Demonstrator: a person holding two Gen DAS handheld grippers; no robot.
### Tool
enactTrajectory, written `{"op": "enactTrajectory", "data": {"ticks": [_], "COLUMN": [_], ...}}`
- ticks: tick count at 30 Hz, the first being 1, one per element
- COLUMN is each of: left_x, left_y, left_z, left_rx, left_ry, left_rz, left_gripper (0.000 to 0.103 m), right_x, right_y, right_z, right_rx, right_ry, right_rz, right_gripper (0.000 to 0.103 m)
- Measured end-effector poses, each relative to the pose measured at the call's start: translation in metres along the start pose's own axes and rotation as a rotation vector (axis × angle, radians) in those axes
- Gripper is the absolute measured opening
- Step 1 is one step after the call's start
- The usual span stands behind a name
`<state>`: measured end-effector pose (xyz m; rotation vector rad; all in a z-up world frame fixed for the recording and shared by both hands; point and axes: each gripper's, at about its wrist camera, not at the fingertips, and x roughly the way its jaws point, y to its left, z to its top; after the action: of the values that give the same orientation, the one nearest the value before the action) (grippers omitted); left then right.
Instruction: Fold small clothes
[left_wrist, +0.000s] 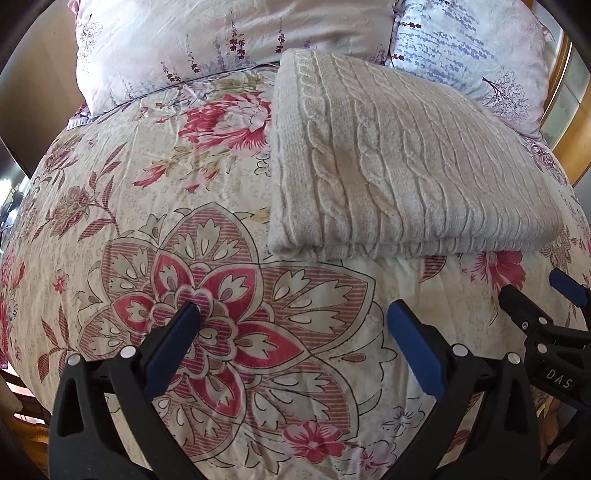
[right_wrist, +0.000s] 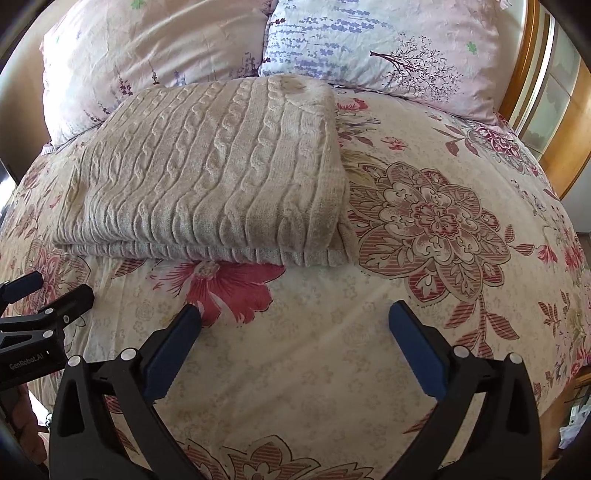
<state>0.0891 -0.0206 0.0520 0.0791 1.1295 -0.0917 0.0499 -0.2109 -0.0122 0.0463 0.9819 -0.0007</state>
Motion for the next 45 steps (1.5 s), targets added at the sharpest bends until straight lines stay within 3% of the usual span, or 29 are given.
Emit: {"op": "enactTrajectory", "data": {"ticks": [45], "left_x": [0.0], "left_y": [-0.0003], "left_z": [0.0001], "left_rx": [-0.012], "left_ry": [-0.001], "left_rz": [0.004], "left_gripper": [0.101], "right_x": [0.0006], "right_y": [-0.0026], "right_z": [-0.0008], "right_rx": [0.003], "right_ry": [-0.016], "right_rz": [0.01], "right_gripper": [0.102]}}
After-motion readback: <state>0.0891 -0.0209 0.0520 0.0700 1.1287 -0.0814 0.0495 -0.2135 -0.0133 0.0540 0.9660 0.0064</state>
